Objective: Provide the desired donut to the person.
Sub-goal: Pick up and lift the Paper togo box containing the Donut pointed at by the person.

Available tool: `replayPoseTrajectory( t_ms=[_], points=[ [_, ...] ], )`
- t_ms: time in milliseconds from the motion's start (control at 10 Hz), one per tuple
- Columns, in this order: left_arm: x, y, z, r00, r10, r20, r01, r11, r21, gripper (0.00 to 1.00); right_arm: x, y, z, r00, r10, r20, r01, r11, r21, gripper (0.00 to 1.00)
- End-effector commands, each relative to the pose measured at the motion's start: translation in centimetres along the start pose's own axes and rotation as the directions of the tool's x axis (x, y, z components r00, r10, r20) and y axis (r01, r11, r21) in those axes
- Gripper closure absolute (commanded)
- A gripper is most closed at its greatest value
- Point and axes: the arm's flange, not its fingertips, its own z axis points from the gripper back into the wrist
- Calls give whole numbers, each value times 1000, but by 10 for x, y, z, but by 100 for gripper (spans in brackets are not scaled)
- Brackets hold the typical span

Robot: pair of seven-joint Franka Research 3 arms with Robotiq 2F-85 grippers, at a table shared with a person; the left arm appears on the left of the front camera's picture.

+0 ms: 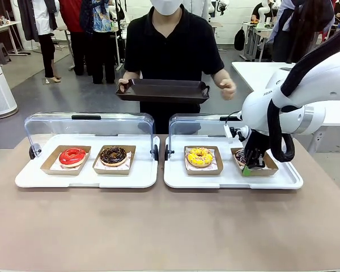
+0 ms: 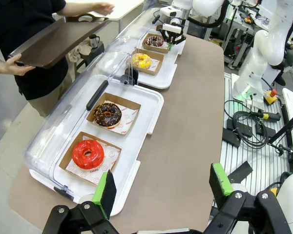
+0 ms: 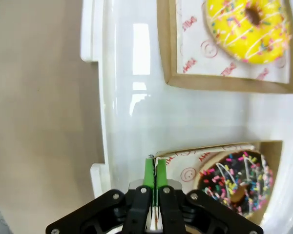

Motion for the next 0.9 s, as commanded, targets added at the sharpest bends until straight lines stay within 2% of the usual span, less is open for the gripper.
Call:
replayPoseTrajectory(
  t_ms=[0,300,500,800],
  points=[
    [1,-1,0,1000,-2,5,2,1000,-2,0,15,22,28,988,-104,-113,103,995,-18,100],
    [1,-1,0,1000,-2,5,2,1000,-2,0,43,69,104,967,-167,-193,164,986,-30,100],
    [1,-1,0,1000,-2,5,2,1000,-2,0,60,103,156,973,-151,-174,144,988,-51,100],
    [1,-1,0,1000,-2,5,2,1000,-2,0,83,131,234,981,-152,-120,134,981,-141,100]
  ],
)
